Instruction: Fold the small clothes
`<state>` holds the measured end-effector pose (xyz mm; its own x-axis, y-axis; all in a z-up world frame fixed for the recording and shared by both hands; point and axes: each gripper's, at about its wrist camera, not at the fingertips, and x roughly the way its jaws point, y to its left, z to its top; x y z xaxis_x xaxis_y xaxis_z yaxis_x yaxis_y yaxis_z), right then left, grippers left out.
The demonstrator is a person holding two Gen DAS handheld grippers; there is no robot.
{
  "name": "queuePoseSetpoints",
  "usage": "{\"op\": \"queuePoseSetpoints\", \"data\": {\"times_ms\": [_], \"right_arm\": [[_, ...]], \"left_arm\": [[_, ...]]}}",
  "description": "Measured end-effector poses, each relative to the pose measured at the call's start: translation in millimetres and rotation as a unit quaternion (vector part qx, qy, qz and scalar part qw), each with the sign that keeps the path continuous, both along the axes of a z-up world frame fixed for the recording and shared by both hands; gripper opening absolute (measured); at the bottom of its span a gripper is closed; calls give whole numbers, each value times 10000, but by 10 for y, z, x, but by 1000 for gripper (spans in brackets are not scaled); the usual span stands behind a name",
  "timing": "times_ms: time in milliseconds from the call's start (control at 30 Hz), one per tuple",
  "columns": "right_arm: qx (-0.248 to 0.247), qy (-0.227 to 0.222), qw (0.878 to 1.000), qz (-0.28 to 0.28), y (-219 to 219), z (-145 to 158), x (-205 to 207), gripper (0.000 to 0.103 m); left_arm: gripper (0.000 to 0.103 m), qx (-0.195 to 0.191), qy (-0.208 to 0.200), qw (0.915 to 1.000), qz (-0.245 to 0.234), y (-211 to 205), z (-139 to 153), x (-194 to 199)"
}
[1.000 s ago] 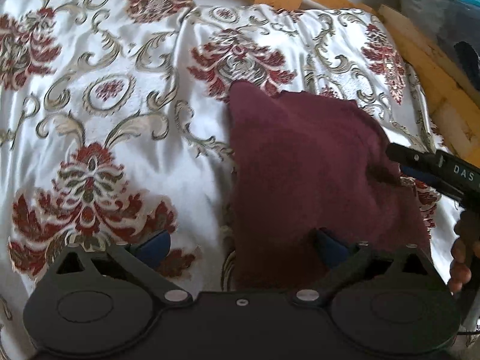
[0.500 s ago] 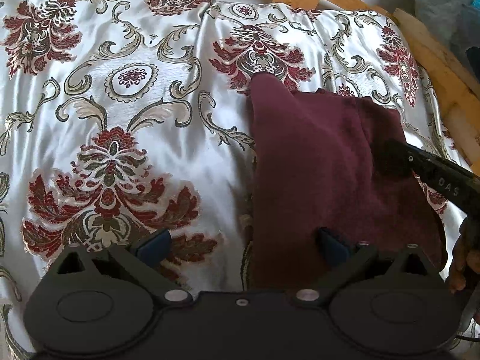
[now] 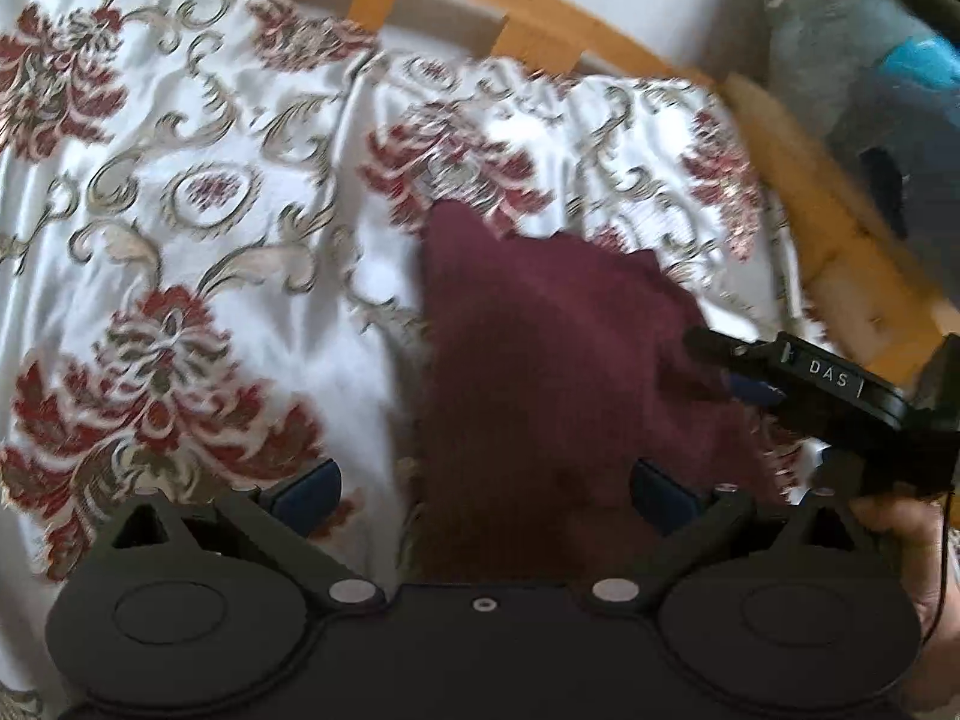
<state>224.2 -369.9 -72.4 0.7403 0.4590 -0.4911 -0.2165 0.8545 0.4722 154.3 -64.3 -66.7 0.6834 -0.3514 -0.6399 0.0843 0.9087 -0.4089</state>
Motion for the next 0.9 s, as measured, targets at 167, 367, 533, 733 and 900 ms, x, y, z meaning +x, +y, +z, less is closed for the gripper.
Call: {"op": "queuePoseSetpoints", "data": {"times_ms": [167, 367, 533, 733, 900], "right_arm": [[11, 384, 9980, 494, 65, -51, 41, 98], [-1623, 432, 9800, 1065, 299, -59, -53, 103], [-1493, 658, 9807, 1075, 188, -68, 0, 103], [-1410, 535, 9822, 1120, 165, -15, -50, 103], [-493, 381, 9943, 861, 61, 27, -15, 103]], "left_arm": [[102, 238, 205, 9990, -324, -142, -75, 21], [102, 687, 228, 9962, -485, -187, -137, -50], [102, 678, 291, 9960, -508, -186, -155, -54], [102, 735, 236, 9957, -507, -202, -143, -77], [102, 774, 250, 9954, -501, -218, -154, -70]]}}
